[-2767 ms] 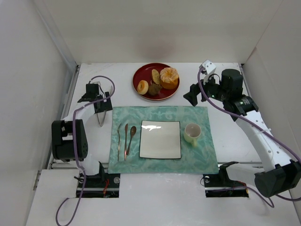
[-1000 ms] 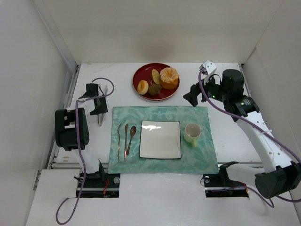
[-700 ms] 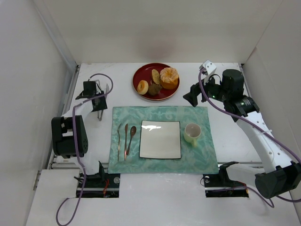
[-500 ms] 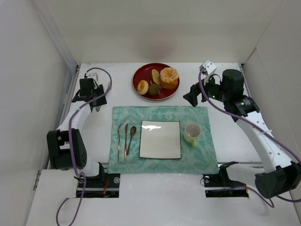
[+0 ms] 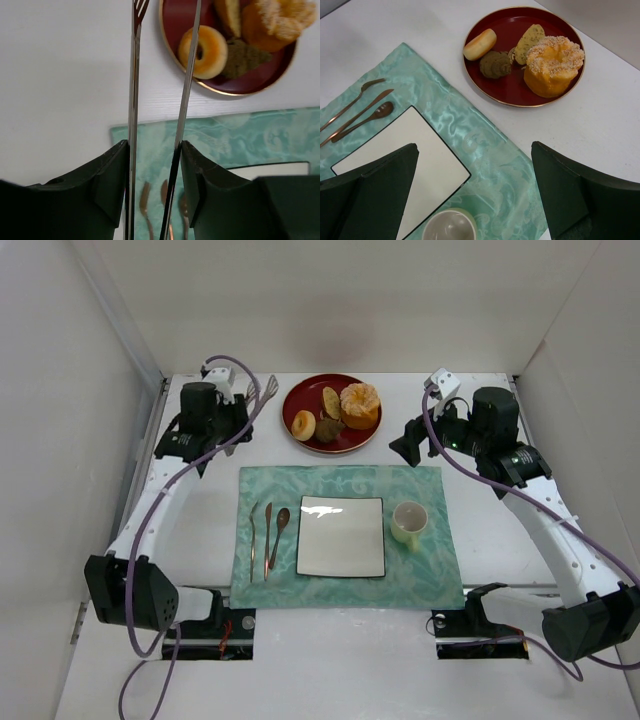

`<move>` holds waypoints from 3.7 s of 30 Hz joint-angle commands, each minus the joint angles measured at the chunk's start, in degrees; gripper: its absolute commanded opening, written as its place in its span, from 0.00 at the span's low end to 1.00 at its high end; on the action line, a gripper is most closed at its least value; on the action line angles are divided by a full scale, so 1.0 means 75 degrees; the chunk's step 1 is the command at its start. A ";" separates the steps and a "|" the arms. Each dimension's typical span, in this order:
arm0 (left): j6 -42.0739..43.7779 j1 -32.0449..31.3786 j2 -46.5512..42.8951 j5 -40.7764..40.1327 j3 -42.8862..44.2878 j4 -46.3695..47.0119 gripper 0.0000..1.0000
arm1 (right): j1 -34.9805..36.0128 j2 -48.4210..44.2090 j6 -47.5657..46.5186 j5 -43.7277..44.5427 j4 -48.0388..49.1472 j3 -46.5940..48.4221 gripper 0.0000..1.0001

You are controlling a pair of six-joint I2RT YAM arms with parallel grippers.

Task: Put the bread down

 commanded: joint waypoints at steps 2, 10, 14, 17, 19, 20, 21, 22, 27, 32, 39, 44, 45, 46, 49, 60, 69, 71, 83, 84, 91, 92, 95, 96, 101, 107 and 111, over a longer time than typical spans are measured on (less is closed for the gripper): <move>-0.0290 -0.0914 -0.0151 0.0275 0.0834 -0.0141 0.40 | 0.0025 -0.0048 0.0067 -0.0077 0.0246 0.0115 1.00; -0.0525 -0.1489 0.1266 0.0709 0.2147 -0.0141 0.40 | 0.0025 -0.0119 0.0067 0.0064 0.0246 0.0045 1.00; -0.0525 -0.1489 0.1957 0.0791 0.2988 -0.0141 0.40 | -0.0044 -0.0119 0.0067 0.0064 0.0315 0.0045 1.00; -0.0525 -0.1489 0.2520 0.0861 0.3459 -0.0340 0.40 | -0.0045 -0.0119 0.0067 0.0064 0.0316 0.0045 1.00; -0.0525 -0.1489 0.2975 0.0931 0.3963 -0.0573 0.40 | -0.0045 -0.0119 0.0067 0.0134 0.0316 0.0045 1.00; -0.0525 -0.1489 0.3141 0.0932 0.4127 -0.0644 0.40 | -0.0045 -0.0119 0.0067 0.0134 0.0316 0.0045 1.00; -0.0525 -0.1489 0.3282 0.0932 0.4418 -0.0645 0.40 | -0.0045 -0.0119 0.0067 0.0134 0.0316 0.0045 1.00; -0.0525 -0.1489 0.3538 0.0932 0.4526 -0.0738 0.40 | -0.0045 -0.0119 0.0067 0.0134 0.0316 0.0045 1.00; -0.0455 -0.1489 0.4021 0.0429 0.4761 -0.0809 0.40 | -0.0045 -0.0119 0.0067 0.0134 0.0316 0.0045 1.00; -0.0384 -0.1489 0.4372 0.0229 0.4832 -0.0879 0.40 | -0.0045 -0.0119 0.0067 0.0134 0.0316 0.0045 1.00; -0.0314 -0.1489 0.4935 0.0147 0.5264 -0.1113 0.40 | -0.0045 -0.0119 0.0067 0.0134 0.0316 0.0045 1.00; -0.0314 -0.1489 0.5356 0.0147 0.5429 -0.1184 0.40 | -0.0045 -0.0119 0.0067 0.0134 0.0316 0.0045 1.00; -0.0314 -0.1489 0.5357 0.0147 0.5499 -0.1184 0.40 | -0.0045 -0.0119 0.0067 0.0134 0.0316 0.0045 1.00; -0.0314 -0.1489 0.5462 0.0147 0.5569 -0.1184 0.40 | -0.0045 -0.0119 0.0067 0.0134 0.0316 0.0045 1.00; -0.0314 -0.1489 0.5649 0.0147 0.5639 -0.1254 0.40 | -0.0045 -0.0119 0.0067 0.0134 0.0316 0.0045 1.00; -0.0243 -0.1489 0.6271 0.0369 0.6507 -0.1781 0.40 | -0.0045 -0.0189 0.0067 0.0134 0.0316 0.0045 1.00; -0.0079 -0.1489 0.6752 0.0697 0.6882 -0.2309 0.40 | -0.0045 -0.0189 0.0067 0.0205 0.0316 0.0045 1.00; -0.0079 -0.1489 0.6752 0.0697 0.6882 -0.2309 0.38 | -0.0045 -0.0259 0.0067 0.0205 0.0316 0.0045 1.00; -0.0079 -0.1489 0.6483 0.0464 0.6860 -0.2274 0.22 | -0.0045 -0.0259 0.0067 0.0205 0.0386 0.0045 1.00; -0.0079 -0.1489 0.6413 0.0463 0.6778 -0.2169 0.22 | -0.0045 -0.0259 0.0067 0.0205 0.0386 0.0045 1.00; -0.0161 -0.1489 0.5768 0.0100 0.6707 -0.1806 0.22 | -0.0045 -0.0259 0.0067 0.0205 0.0386 0.0045 1.00; -0.0161 -0.1489 0.5605 0.0030 0.6707 -0.1805 0.22 | -0.0045 -0.0259 0.0067 0.0205 0.0386 0.0045 1.00; -0.0232 -0.1489 0.5323 -0.0076 0.6613 -0.1547 0.19 | -0.0045 -0.0259 0.0067 0.0205 0.0386 0.0045 1.00; -0.0232 -0.1489 0.5137 -0.0076 0.6532 -0.1362 0.19 | -0.0045 -0.0259 0.0067 0.0205 0.0386 0.0045 1.00; -0.0302 -0.1489 0.4643 -0.0170 0.6531 -0.1278 0.19 | -0.0045 -0.0259 0.0067 0.0205 0.0386 0.0045 1.00; -0.0384 -0.1735 0.3204 -0.0064 0.5796 -0.1642 0.19 | -0.0045 -0.0330 0.0067 0.0345 0.0456 -0.0026 1.00; -0.0547 -0.2133 0.1564 -0.0135 0.4225 -0.1559 0.19 | -0.0045 -0.0481 0.0138 0.0544 0.0643 -0.0096 1.00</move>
